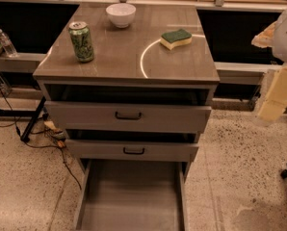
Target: Place green can into bottom drawer
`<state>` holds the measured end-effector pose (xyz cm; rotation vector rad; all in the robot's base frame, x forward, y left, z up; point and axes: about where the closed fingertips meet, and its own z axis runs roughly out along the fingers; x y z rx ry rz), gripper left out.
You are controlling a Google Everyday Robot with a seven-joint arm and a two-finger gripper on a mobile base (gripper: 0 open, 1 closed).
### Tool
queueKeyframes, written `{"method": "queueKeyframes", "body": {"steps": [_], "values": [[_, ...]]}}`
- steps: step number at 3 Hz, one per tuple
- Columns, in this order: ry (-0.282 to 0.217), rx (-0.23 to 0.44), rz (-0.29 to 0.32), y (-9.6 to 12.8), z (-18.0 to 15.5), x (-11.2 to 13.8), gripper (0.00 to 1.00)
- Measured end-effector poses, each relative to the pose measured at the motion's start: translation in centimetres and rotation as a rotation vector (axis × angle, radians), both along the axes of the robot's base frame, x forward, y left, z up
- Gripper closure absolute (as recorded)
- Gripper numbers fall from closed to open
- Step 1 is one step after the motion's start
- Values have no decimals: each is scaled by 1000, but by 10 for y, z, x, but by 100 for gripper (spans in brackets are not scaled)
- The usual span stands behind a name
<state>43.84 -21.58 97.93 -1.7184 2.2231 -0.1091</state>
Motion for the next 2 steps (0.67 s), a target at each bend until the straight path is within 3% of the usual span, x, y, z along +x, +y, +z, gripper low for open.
{"method": "queueKeyframes", "body": {"steps": [1, 2], "values": [[0, 0, 0, 0, 0, 0, 0], [12, 52, 44, 20, -10, 14, 0]]}}
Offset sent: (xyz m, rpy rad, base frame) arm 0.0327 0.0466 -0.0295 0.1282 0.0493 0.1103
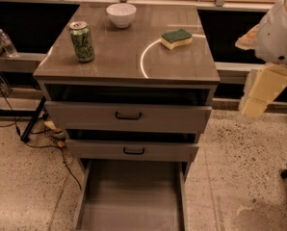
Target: Place green can into bottom drawer
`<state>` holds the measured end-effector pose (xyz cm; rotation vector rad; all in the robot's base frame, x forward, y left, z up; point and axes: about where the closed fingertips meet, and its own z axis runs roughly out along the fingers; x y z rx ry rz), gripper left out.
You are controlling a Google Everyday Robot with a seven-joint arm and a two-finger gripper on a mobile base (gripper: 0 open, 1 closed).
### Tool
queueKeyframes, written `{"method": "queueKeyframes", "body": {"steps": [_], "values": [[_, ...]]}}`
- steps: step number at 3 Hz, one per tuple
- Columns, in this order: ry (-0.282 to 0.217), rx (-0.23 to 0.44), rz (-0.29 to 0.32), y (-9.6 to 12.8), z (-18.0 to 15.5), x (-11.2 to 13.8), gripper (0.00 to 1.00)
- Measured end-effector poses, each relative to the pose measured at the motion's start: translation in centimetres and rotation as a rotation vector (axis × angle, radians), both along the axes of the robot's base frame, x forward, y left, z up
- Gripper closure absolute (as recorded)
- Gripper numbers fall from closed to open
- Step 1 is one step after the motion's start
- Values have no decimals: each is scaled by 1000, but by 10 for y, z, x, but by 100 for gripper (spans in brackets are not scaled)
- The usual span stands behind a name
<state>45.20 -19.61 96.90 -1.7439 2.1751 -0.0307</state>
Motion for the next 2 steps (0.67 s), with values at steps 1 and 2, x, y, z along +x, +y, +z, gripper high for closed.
{"method": "queueKeyframes", "body": {"steps": [1, 2], "values": [[-15, 111, 176, 98, -7, 44, 0], [-35, 224, 395, 241, 5, 78, 0]]}}
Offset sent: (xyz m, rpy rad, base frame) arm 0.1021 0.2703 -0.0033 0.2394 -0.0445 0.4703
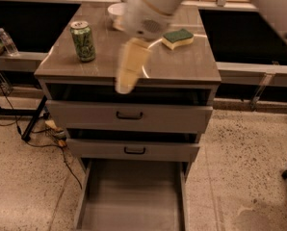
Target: Place green can into bottom drawer
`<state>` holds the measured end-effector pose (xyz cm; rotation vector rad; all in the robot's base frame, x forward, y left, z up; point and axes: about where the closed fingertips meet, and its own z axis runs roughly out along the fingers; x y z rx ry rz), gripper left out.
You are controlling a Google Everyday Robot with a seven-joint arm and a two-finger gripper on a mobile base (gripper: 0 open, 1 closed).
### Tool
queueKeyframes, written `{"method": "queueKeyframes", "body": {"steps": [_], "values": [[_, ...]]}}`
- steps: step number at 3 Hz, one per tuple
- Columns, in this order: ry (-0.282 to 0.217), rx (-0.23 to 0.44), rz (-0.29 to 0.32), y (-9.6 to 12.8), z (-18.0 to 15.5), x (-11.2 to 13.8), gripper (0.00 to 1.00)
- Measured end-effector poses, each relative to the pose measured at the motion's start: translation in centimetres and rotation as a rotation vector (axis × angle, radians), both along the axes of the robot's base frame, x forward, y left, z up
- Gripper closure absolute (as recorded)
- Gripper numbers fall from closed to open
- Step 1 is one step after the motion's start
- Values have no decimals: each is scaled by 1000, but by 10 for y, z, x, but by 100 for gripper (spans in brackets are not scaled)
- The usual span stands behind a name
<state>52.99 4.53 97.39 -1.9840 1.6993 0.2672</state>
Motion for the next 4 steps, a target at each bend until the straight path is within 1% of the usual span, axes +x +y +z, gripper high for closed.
{"method": "queueKeyframes", "body": {"steps": [1, 2, 3, 4], "values": [[2, 51, 81, 63, 10, 5, 0], [-1, 52, 89, 67, 11, 4, 0], [-8, 84, 61, 72, -3, 20, 0], [-43, 175, 5, 72, -17, 69, 0]]}}
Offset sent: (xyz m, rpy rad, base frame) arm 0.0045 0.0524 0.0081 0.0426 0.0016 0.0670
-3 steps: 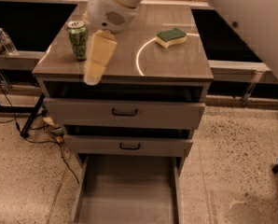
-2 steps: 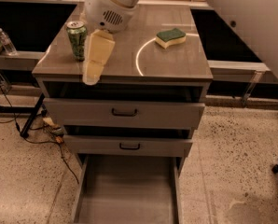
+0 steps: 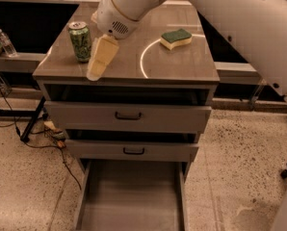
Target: Place green can into bottom drawer
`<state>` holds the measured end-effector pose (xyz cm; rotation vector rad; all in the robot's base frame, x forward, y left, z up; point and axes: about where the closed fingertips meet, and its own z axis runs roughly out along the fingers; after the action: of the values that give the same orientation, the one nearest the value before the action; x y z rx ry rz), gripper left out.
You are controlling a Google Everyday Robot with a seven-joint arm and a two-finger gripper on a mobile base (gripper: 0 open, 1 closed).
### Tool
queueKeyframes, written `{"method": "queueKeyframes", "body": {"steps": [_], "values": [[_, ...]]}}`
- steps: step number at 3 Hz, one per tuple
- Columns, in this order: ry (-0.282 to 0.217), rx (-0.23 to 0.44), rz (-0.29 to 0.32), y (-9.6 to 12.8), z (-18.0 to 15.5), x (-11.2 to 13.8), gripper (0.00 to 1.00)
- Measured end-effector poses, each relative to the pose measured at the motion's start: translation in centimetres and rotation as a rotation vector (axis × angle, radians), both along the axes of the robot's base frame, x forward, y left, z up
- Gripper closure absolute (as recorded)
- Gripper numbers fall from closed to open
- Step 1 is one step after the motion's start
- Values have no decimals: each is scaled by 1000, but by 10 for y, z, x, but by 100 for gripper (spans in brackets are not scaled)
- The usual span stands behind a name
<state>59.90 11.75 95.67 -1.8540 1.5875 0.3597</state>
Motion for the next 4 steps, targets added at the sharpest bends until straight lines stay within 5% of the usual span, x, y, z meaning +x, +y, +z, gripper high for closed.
{"method": "queueKeyframes", "body": {"steps": [1, 2, 4], "values": [[-19, 143, -86, 8, -19, 73, 0], [-14, 220, -133, 18, -30, 108, 0], [43, 418, -204, 80, -59, 155, 4]]}}
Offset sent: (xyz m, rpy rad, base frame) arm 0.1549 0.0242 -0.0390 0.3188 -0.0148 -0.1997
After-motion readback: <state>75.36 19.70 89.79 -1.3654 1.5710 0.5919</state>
